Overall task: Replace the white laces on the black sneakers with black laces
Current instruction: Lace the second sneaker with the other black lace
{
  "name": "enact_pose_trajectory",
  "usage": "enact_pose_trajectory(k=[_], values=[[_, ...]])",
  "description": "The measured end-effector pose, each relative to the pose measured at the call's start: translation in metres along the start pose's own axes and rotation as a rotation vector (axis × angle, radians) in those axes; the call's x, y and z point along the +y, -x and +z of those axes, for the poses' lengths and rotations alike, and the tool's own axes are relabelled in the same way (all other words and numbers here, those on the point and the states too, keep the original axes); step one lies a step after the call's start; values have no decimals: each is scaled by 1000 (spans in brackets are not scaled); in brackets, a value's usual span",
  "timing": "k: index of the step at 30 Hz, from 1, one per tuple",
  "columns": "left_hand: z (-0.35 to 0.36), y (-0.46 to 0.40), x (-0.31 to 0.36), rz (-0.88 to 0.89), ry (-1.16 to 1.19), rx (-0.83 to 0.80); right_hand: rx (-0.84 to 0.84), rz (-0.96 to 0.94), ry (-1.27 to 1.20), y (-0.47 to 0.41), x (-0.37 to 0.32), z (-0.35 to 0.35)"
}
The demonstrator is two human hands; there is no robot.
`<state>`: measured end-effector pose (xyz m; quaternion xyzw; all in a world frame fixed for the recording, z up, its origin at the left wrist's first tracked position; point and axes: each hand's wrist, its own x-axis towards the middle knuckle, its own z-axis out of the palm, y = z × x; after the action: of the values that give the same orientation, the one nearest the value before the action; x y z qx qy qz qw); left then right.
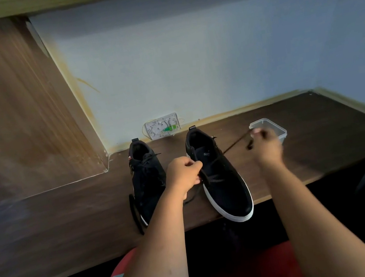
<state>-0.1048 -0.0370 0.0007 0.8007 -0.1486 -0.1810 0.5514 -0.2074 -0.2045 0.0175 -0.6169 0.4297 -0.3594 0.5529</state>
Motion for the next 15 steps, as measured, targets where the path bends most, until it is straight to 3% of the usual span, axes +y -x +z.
enact_pose_trajectory(k=[1, 3, 7, 9, 11, 13, 15], values=[[0, 0, 0, 0, -1, -2, 87, 80, -72, -10, -5, -10], [0, 1, 1, -3, -1, -3, 65, 160, -105, -17, -8, -22], [1, 0, 3, -9, -10, 7, -311, 160, -301, 8, -7, -7], [2, 1, 3, -11, -27, 16, -498, -85, -31, 22, -3, 3], [3, 2, 3, -23, -51, 21, -606, -417, 464, 29, 8, 15], [4, 4, 5, -37, -84, 8, -612, -583, 768, 36, 15, 23], [2, 6, 6, -49, -179, -62, -541, -623, 876, 36, 19, 24]])
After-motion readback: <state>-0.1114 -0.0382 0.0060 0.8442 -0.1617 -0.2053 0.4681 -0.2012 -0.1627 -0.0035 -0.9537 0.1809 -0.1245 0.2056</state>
